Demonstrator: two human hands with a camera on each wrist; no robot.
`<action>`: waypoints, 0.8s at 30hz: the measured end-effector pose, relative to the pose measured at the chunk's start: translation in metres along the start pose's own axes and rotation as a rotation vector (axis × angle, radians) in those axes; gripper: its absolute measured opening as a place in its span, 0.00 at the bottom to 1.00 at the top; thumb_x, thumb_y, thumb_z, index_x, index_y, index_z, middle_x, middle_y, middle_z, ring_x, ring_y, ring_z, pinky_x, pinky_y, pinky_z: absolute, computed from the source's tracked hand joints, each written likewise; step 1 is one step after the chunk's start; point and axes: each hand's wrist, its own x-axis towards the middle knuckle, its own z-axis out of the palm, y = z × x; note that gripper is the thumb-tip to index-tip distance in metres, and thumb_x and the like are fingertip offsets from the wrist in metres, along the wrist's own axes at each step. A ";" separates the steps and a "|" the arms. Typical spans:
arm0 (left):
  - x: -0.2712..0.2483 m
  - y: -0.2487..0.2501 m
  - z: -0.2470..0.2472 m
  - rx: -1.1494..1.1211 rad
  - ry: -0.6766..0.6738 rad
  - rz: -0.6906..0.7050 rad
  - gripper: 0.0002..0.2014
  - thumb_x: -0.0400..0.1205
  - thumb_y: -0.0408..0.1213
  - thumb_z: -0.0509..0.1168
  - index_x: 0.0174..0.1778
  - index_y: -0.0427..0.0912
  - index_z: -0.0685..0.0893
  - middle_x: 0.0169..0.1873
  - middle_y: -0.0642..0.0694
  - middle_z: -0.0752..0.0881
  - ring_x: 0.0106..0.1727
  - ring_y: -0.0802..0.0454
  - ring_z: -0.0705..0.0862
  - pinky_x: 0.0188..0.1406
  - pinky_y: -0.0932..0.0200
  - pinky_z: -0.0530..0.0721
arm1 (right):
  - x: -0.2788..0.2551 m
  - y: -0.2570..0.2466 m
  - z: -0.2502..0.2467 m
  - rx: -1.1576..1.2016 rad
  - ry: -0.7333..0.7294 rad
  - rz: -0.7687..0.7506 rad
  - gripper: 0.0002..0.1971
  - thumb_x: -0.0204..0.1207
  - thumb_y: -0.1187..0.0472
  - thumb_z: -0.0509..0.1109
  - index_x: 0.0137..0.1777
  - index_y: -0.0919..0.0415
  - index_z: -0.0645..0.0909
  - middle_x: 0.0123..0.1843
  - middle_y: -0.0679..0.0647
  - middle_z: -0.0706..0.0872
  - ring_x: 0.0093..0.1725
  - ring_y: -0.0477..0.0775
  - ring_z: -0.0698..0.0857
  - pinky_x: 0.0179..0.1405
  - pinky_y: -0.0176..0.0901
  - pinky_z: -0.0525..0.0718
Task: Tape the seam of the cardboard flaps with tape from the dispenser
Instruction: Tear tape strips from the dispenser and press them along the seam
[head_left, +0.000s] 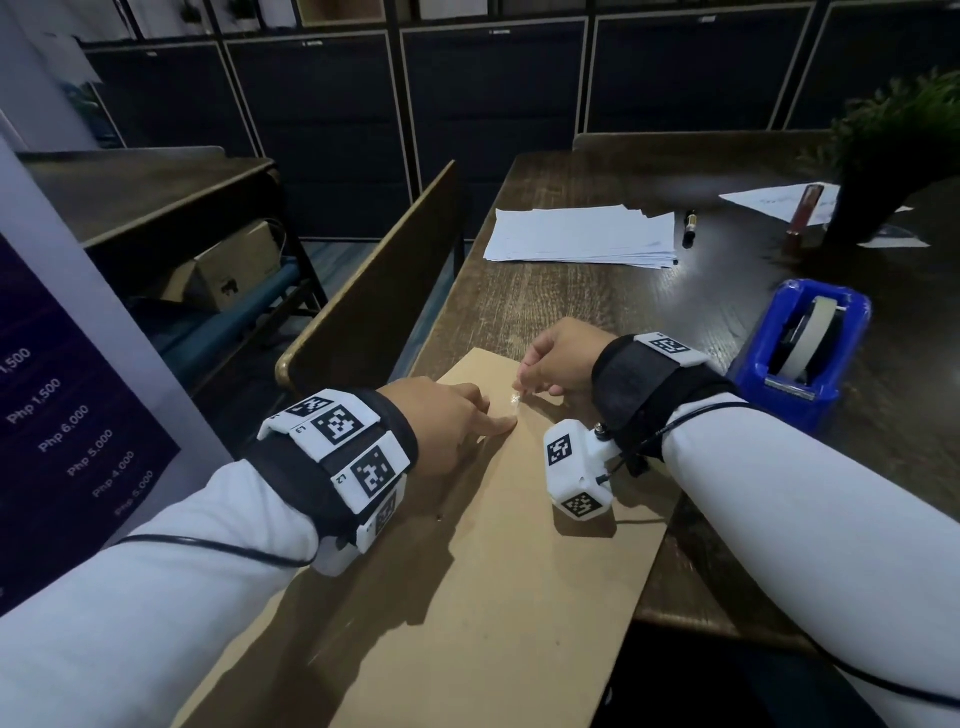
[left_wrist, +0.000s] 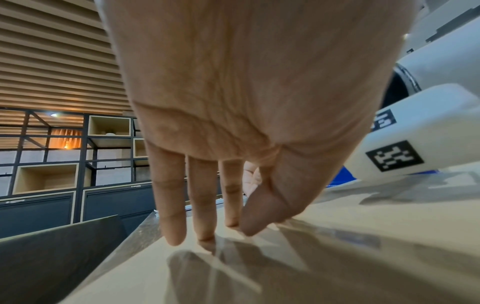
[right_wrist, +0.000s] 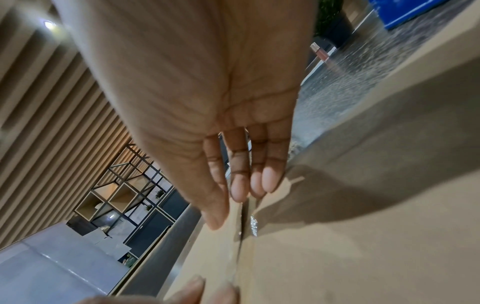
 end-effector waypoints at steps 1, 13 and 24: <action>0.000 0.001 -0.001 0.001 -0.010 0.001 0.25 0.87 0.40 0.54 0.82 0.56 0.60 0.79 0.50 0.66 0.73 0.46 0.73 0.59 0.60 0.70 | 0.001 0.000 0.000 -0.021 0.004 0.009 0.03 0.72 0.63 0.77 0.41 0.63 0.86 0.38 0.55 0.86 0.30 0.47 0.77 0.34 0.40 0.79; -0.004 0.001 0.006 0.003 0.080 0.044 0.27 0.85 0.32 0.56 0.80 0.53 0.66 0.80 0.49 0.64 0.78 0.47 0.67 0.72 0.48 0.70 | 0.005 0.001 0.005 -0.083 0.064 0.033 0.06 0.68 0.60 0.81 0.42 0.61 0.89 0.39 0.53 0.87 0.42 0.51 0.83 0.55 0.47 0.84; -0.004 0.000 0.006 0.011 0.059 0.049 0.27 0.84 0.32 0.57 0.81 0.52 0.65 0.80 0.47 0.64 0.77 0.46 0.68 0.71 0.47 0.71 | 0.002 -0.001 0.007 -0.176 0.052 0.034 0.06 0.72 0.57 0.78 0.43 0.58 0.86 0.47 0.53 0.87 0.50 0.54 0.84 0.64 0.50 0.82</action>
